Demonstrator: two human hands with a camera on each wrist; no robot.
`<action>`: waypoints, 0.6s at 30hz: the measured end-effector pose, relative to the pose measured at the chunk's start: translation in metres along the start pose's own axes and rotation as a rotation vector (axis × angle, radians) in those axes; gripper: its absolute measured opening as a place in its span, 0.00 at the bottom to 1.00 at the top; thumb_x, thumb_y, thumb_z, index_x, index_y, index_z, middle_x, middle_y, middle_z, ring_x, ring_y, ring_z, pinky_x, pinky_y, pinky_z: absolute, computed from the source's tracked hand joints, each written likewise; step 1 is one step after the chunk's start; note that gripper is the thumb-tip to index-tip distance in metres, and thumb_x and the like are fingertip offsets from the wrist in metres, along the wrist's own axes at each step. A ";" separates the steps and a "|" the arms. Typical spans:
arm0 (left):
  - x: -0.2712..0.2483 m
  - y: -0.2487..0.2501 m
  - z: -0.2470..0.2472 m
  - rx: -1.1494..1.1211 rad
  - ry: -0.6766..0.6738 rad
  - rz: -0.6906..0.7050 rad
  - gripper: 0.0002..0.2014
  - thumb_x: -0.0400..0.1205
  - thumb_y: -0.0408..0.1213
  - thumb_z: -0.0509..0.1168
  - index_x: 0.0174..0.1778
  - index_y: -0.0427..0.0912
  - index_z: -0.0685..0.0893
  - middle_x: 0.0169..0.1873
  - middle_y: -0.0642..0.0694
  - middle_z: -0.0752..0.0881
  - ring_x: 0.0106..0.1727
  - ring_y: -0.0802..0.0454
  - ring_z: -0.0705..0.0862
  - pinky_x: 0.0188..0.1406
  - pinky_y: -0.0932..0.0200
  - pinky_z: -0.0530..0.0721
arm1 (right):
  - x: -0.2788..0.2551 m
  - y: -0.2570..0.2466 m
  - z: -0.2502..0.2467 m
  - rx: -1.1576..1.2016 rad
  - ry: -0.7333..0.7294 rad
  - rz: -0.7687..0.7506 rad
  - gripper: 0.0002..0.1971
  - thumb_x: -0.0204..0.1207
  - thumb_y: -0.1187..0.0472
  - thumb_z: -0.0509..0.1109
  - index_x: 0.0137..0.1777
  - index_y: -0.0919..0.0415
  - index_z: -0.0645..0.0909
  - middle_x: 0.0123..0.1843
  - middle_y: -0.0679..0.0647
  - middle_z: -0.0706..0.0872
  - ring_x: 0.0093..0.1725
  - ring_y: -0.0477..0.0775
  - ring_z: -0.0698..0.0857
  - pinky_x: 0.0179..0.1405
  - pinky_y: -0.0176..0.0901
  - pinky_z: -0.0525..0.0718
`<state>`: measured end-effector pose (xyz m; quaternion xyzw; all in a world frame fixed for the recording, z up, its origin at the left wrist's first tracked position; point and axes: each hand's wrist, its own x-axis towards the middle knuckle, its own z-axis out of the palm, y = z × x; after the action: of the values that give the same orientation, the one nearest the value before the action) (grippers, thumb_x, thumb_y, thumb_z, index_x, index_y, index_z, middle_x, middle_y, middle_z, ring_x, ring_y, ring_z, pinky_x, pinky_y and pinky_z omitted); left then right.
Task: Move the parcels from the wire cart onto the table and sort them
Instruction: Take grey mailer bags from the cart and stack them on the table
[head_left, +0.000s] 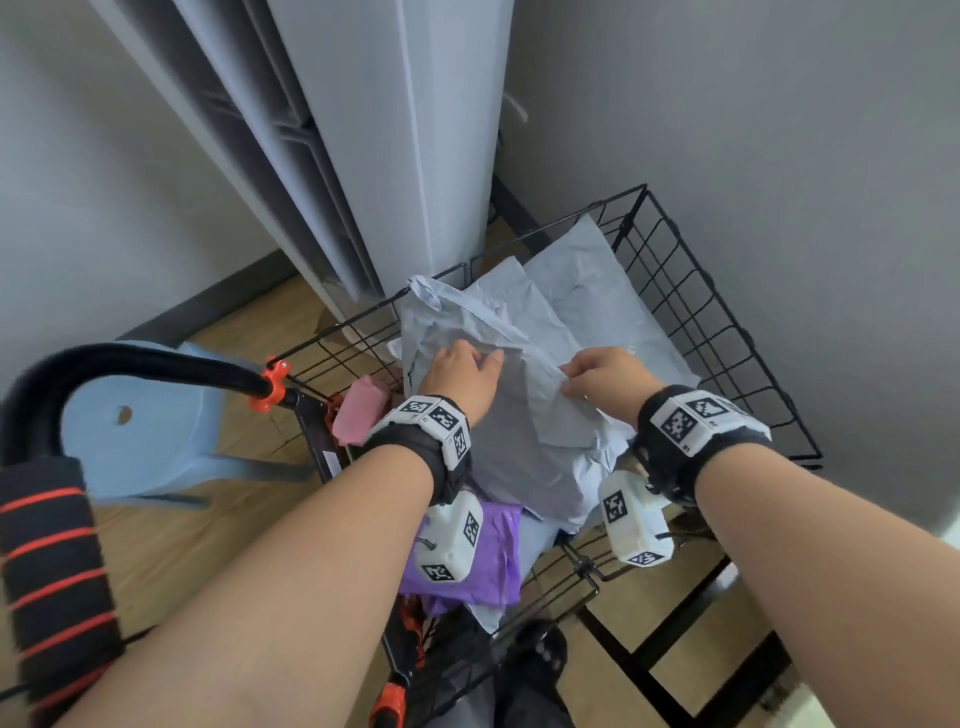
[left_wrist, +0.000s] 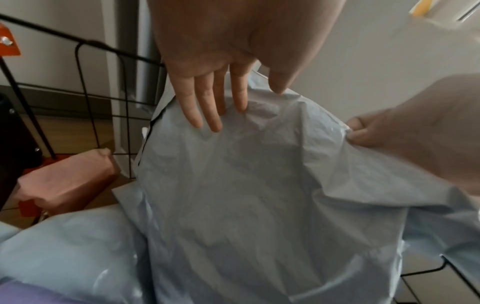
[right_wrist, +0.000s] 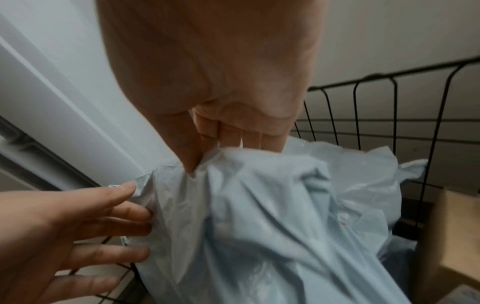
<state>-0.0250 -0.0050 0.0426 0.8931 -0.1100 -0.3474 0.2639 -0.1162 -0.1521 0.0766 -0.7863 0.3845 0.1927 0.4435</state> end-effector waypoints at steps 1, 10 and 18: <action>-0.005 0.007 -0.002 -0.020 0.005 0.006 0.23 0.85 0.56 0.53 0.61 0.40 0.76 0.63 0.41 0.80 0.61 0.42 0.80 0.56 0.54 0.74 | -0.006 -0.001 -0.007 0.012 0.012 -0.018 0.04 0.75 0.69 0.68 0.43 0.62 0.84 0.50 0.53 0.87 0.49 0.53 0.84 0.45 0.39 0.82; -0.075 0.087 -0.004 -0.622 -0.015 -0.101 0.57 0.47 0.79 0.69 0.68 0.47 0.72 0.62 0.45 0.82 0.56 0.39 0.86 0.39 0.43 0.90 | -0.109 -0.009 -0.059 -0.067 0.000 -0.294 0.10 0.73 0.71 0.70 0.34 0.58 0.78 0.66 0.47 0.84 0.64 0.49 0.82 0.62 0.38 0.75; -0.142 0.141 -0.002 -0.475 0.114 0.092 0.27 0.73 0.33 0.68 0.68 0.36 0.71 0.62 0.38 0.81 0.61 0.38 0.82 0.62 0.47 0.82 | -0.189 0.007 -0.086 -0.043 0.084 -0.437 0.08 0.74 0.64 0.73 0.36 0.51 0.85 0.61 0.50 0.88 0.59 0.49 0.87 0.64 0.42 0.80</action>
<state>-0.1297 -0.0680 0.2012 0.8183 -0.0506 -0.3001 0.4877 -0.2442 -0.1449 0.2404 -0.8676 0.2190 0.0671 0.4414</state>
